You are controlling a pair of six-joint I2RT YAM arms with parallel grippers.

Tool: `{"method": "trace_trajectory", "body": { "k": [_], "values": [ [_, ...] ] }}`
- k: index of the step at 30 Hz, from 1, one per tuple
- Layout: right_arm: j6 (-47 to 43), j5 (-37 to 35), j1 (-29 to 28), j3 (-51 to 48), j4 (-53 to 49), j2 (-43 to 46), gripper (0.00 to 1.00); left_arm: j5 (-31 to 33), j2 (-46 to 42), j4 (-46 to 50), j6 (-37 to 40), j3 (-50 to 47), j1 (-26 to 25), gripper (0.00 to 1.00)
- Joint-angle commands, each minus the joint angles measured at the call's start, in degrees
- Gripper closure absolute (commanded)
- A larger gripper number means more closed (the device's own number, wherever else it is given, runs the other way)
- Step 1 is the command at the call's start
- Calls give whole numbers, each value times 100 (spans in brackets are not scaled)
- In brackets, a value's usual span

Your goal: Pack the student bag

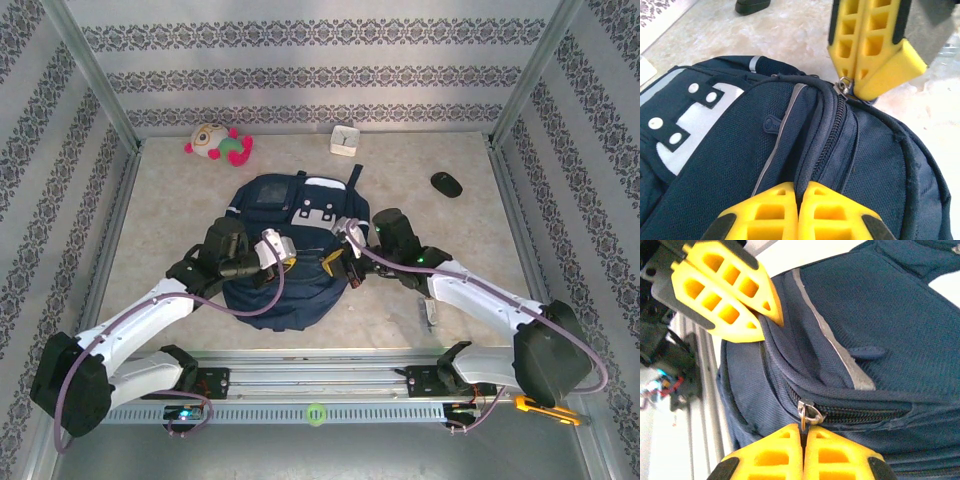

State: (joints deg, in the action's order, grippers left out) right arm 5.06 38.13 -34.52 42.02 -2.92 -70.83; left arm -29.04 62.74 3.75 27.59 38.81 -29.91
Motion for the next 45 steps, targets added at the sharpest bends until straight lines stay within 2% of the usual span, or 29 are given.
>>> {"method": "trace_trajectory", "body": {
  "k": [1, 4, 7, 11, 14, 17, 19, 22, 23, 27, 31, 33, 35, 39, 41, 43, 45],
  "values": [
    [1131, 478, -141, -69, -66, 366, 100, 1115, 72, -425, -581, 382, -221, 100],
    [1795, 400, -186, -89, -71, 520, 100, 1627, 226, -658, -793, 451, -720, 100],
    [2384, 305, -195, -127, -69, 600, 100, 1833, 568, -852, -1093, 588, -1094, 100],
    [2767, -59, -186, -334, -86, 691, 100, 1704, 991, -1719, -1871, 554, -1423, 98],
    [2870, -363, -17, -536, -186, 804, 100, 1602, 1138, -1844, -2084, 554, -1500, 78],
    [3112, -328, 349, -676, -291, 849, 100, 2094, 876, -1438, -2012, 479, -1402, 50],
    [3127, -176, 597, -679, -455, 796, 100, 2244, 579, -944, -2241, 461, -1168, 36],
    [2950, -78, 741, -596, -616, 673, 100, 2872, 132, -150, -3098, 486, -812, 24],
    [2902, -48, 748, -554, -651, 620, 100, 3043, 27, 119, -3421, 504, -698, 23],
    [2835, 67, 754, -385, -730, 392, 100, 3379, -214, 1079, -5034, 394, -299, 28],
    [2840, 36, 728, -317, -803, 356, 100, 3528, -254, 1354, -6289, -56, -116, 37],
    [2830, -24, 717, -300, -882, 393, 100, 3545, -283, 1144, -6725, -342, -106, 41],
    [2819, -68, 706, -300, -928, 425, 100, 3394, -312, 740, -6961, -628, -103, 41],
    [2774, -175, 710, -292, -998, 471, 100, 2767, -94, -182, -7341, -971, -110, 44],
    [2744, -226, 709, -260, -1035, 467, 100, 2548, 91, -264, -7384, -910, -106, 53],
    [2722, -292, 710, -251, -1045, 476, 100, 2301, 207, -485, -7578, -873, -132, 66],
    [2715, -351, 710, -256, -1059, 467, 100, 2155, 268, -953, -7890, -931, -274, 74]
  ]
}}
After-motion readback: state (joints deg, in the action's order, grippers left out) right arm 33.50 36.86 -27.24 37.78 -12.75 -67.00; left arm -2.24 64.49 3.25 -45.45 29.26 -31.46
